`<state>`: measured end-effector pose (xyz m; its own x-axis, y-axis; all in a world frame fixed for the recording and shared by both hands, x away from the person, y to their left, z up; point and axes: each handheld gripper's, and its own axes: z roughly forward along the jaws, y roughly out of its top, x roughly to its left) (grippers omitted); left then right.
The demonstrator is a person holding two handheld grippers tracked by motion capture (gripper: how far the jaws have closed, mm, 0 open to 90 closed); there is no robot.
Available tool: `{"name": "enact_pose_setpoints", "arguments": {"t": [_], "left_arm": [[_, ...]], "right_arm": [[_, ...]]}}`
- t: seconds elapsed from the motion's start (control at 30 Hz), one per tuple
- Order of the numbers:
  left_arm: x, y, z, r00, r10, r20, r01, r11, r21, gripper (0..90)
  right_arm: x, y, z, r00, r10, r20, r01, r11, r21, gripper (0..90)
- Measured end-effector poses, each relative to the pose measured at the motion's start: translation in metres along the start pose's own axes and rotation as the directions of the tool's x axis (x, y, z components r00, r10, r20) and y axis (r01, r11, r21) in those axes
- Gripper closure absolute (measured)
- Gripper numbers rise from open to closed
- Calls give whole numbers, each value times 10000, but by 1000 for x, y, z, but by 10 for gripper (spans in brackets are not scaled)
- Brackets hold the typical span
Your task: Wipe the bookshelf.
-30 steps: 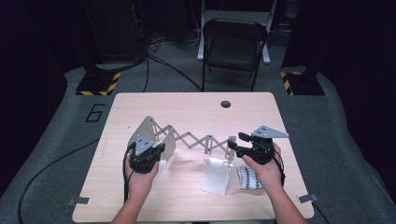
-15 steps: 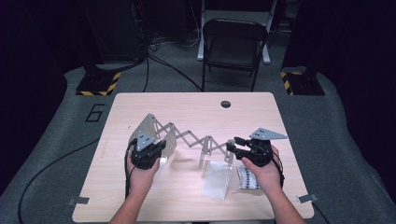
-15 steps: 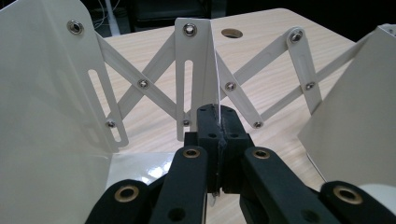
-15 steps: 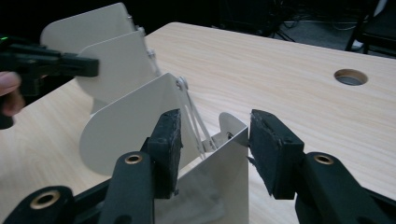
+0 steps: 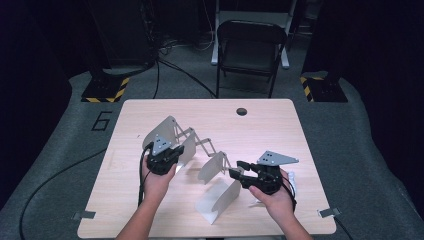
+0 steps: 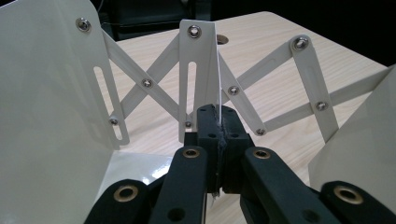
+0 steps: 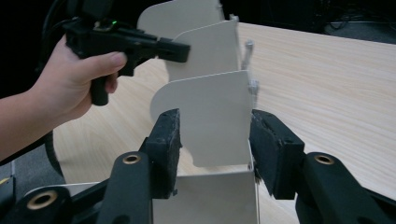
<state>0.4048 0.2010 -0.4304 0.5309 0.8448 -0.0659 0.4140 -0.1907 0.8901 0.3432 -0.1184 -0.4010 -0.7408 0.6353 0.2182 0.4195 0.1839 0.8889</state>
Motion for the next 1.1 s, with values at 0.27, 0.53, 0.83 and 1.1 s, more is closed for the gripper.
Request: {"name": "enact_pose_setpoints", "arguments": {"t": [0.27,0.53,0.83,1.1], "left_arm": [[-7,9,15,9993,-126,352,121,9998,137,883],[0,6,10,9965,-813,215,811,9967,87,818],[-1,8,2,9971,-746,135,745,9972,79,769],[-4,12,6,9988,-301,381,290,9991,293,863]], "right_arm": [[8,-4,3,9997,211,-85,-210,9998,40,541],[8,-3,-3,10000,34,-34,-35,9998,-201,473],[-4,-6,-24,9997,89,-229,-99,9991,-418,403],[-3,-17,-20,9931,-197,-1157,197,9998,-10,363]]}}
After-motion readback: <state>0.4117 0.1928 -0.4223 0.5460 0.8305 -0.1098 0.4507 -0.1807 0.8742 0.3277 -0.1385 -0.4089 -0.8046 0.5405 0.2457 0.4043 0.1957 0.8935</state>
